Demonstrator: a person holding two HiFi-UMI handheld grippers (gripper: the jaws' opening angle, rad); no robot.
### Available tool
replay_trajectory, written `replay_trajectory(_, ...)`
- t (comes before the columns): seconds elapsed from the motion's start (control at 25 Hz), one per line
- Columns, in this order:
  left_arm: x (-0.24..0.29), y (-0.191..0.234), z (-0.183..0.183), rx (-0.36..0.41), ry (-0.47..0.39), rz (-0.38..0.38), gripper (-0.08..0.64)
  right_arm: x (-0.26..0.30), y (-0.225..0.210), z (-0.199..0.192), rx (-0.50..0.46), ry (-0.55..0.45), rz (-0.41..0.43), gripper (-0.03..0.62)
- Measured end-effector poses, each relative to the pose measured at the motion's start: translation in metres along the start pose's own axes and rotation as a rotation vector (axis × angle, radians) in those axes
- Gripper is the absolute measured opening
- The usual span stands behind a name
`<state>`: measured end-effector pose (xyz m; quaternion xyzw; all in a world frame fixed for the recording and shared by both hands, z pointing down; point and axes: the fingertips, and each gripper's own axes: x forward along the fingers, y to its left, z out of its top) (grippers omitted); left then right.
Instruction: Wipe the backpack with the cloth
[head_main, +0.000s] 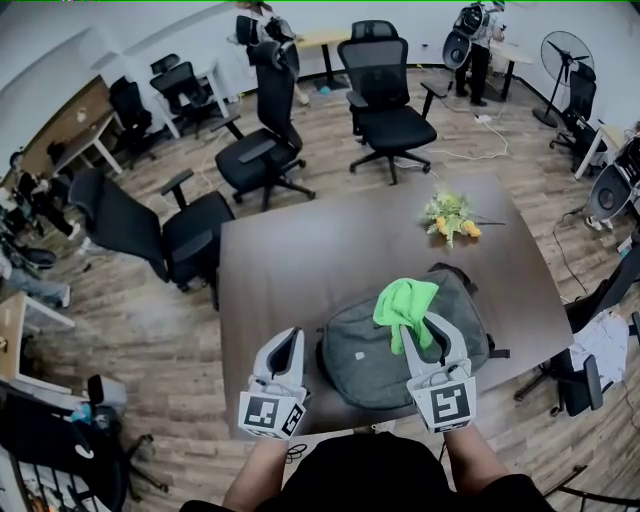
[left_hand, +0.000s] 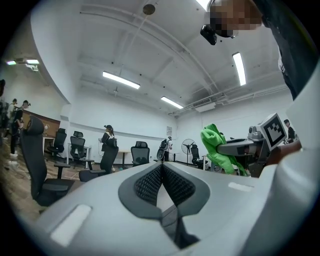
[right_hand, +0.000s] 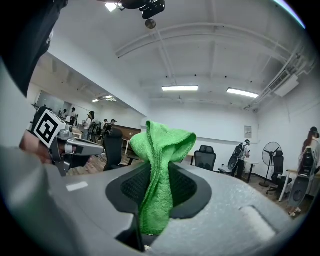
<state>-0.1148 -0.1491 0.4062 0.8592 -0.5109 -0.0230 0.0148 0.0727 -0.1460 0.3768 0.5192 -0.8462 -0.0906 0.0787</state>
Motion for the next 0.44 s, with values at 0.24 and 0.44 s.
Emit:
replay_trajectory(0.24,0.0005,0.0029,0.0020,0.001,0.003,0.012,0.018,0.0022,0.0032,0.0024,-0.021,0.008,0.014,0.097)
replay_trajectory(0.44,-0.0030,0.0025,-0.0008,0.004,0.015,0.013,0.018,0.0016,0.0075,-0.0036,-0.013,0.040,0.009,0.097)
